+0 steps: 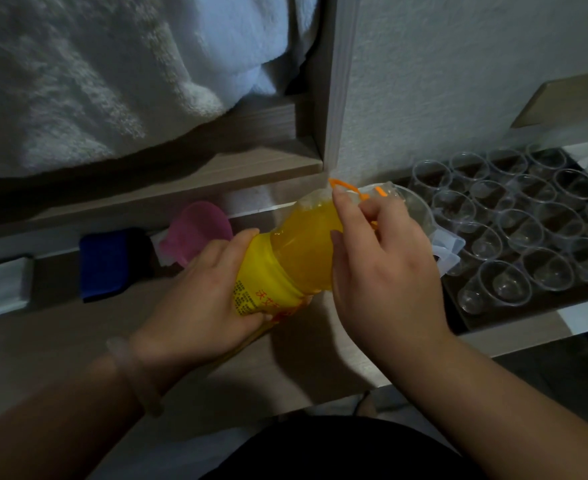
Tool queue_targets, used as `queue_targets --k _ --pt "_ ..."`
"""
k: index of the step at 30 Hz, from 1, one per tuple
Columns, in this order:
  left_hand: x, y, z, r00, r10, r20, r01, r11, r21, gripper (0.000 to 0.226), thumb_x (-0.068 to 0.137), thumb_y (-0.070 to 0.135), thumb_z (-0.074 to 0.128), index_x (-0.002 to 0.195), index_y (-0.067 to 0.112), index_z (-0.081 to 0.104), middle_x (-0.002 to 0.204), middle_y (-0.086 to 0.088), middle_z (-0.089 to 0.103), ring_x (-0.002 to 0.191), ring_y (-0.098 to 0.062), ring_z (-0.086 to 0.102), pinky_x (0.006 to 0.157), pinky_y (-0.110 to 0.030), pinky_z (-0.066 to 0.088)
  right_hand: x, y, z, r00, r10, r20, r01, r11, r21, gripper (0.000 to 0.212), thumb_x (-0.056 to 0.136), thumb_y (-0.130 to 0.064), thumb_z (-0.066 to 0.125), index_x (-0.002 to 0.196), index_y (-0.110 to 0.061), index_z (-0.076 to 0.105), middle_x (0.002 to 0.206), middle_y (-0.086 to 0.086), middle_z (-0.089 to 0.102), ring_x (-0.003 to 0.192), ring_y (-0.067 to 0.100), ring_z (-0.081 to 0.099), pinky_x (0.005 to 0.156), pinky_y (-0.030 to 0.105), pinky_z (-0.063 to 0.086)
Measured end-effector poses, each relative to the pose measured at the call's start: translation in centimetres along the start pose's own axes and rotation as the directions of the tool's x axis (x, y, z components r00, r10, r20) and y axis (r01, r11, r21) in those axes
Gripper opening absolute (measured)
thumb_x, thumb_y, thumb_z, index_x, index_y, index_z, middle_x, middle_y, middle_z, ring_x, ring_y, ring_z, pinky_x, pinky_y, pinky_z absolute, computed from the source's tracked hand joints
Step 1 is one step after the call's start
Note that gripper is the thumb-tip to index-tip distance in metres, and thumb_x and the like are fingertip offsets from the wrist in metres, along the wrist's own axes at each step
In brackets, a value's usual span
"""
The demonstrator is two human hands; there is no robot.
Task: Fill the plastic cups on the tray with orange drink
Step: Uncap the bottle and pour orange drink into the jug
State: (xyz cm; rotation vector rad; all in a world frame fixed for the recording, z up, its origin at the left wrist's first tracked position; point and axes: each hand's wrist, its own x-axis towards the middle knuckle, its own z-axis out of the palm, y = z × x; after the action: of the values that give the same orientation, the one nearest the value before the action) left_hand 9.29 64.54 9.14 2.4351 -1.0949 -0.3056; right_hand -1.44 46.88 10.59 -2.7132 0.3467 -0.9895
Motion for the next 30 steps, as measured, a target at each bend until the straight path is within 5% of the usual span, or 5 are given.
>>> queue_targets --k 13,19,22,27,30 --pt "0.1 -0.9 4.6 0.991 0.020 -0.134 -0.039 0.989 -0.145 0.103 0.061 0.059 0.070 0.146 0.028 0.021 0.125 0.013 0.034 0.114 0.001 0.033 0.092 -0.015 0.029 -0.2 -0.2 -1.0 0.995 -0.074 -0.066 0.076 0.997 0.033 0.041 0.087 -0.007 0.050 0.127 0.000 0.060 0.097 0.018 0.059 0.080 0.034 0.054 0.068 0.043 0.043" --pt "0.6 -1.3 5.9 0.990 0.009 -0.138 -0.040 0.975 -0.218 0.101 0.062 0.024 0.082 0.145 0.017 0.026 0.127 0.007 0.036 0.113 0.005 0.031 0.093 0.005 0.019 -0.2 -0.6 -1.3 0.988 -0.123 -0.095 0.129 0.990 0.063 0.039 0.091 -0.011 0.044 0.123 -0.001 0.063 0.094 0.018 0.061 0.078 0.034 0.056 0.065 0.044 0.044" --pt "0.9 -1.5 6.4 0.988 0.002 -0.153 -0.040 0.969 -0.244 0.101 0.060 0.026 0.083 0.145 0.016 0.028 0.128 0.005 0.038 0.116 0.002 0.034 0.097 -0.001 0.023 -0.2 -0.8 -1.4 0.984 -0.144 -0.108 0.153 0.984 0.087 0.039 0.094 -0.015 0.040 0.123 -0.001 0.063 0.094 0.017 0.061 0.078 0.034 0.057 0.065 0.046 0.045" --pt "1.4 -1.8 7.0 0.989 -0.028 -0.146 -0.023 0.942 -0.336 0.107 0.057 0.047 0.085 0.144 0.024 0.026 0.136 0.000 0.041 0.124 -0.014 0.045 0.102 -0.038 0.042 -0.2 -1.3 -1.5 0.971 -0.190 -0.146 0.209 0.970 0.126 0.038 0.096 -0.013 0.039 0.125 0.001 0.061 0.097 0.017 0.063 0.080 0.034 0.058 0.069 0.047 0.046" --pt "1.7 -2.2 7.5 0.993 -0.020 -0.118 -0.029 0.920 -0.392 0.112 0.058 0.043 0.088 0.146 0.022 0.021 0.142 -0.002 0.038 0.131 -0.018 0.042 0.105 -0.045 0.040 -0.4 -1.5 -1.5 0.959 -0.232 -0.163 0.255 0.957 0.137 0.034 0.095 -0.009 0.045 0.123 0.000 0.063 0.097 0.017 0.065 0.078 0.034 0.058 0.069 0.044 0.045"
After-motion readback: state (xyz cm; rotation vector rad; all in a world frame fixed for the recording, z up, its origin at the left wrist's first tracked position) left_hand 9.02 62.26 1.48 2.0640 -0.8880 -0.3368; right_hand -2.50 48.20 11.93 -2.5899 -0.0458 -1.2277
